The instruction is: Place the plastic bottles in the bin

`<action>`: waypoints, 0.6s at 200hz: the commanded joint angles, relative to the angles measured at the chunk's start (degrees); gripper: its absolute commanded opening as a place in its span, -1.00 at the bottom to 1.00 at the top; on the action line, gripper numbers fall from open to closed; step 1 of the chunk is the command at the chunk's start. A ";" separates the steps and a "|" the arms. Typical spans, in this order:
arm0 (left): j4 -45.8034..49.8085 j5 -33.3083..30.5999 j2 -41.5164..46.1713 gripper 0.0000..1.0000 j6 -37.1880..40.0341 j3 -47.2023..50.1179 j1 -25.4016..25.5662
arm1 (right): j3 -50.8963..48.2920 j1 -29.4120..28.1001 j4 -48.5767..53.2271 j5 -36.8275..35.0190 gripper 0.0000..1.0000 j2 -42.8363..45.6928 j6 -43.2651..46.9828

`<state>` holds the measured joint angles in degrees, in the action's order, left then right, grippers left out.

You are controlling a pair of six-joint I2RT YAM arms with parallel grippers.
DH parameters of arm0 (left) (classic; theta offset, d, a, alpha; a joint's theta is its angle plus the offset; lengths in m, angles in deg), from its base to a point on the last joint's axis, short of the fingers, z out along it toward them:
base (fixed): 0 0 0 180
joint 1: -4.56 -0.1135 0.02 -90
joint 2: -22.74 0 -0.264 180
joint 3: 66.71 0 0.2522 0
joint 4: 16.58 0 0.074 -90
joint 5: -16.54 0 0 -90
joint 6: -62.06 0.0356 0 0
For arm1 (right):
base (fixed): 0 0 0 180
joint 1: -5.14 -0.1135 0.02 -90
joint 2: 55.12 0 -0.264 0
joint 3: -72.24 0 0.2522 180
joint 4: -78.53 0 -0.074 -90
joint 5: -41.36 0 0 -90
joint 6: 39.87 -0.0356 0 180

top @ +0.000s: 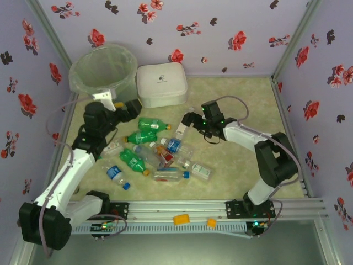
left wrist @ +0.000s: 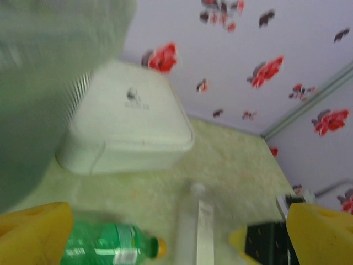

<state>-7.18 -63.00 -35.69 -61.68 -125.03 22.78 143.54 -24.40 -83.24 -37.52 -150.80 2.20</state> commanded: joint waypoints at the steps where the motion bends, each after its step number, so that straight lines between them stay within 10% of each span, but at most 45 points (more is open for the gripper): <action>1: -7.67 -2.35 -0.31 1.00 -4.86 4.73 3.11 | 4.16 -0.67 -0.13 -2.28 0.99 -4.88 -2.46; 120: -17.95 -4.40 -10.39 1.00 -8.88 10.45 13.59 | 12.84 -2.36 2.11 -10.54 0.88 -17.87 -2.56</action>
<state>-20.90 -66.02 -44.33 -69.87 -113.14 35.48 155.54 -26.43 -81.60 -44.12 -166.80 0.35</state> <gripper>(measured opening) 0.998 0.962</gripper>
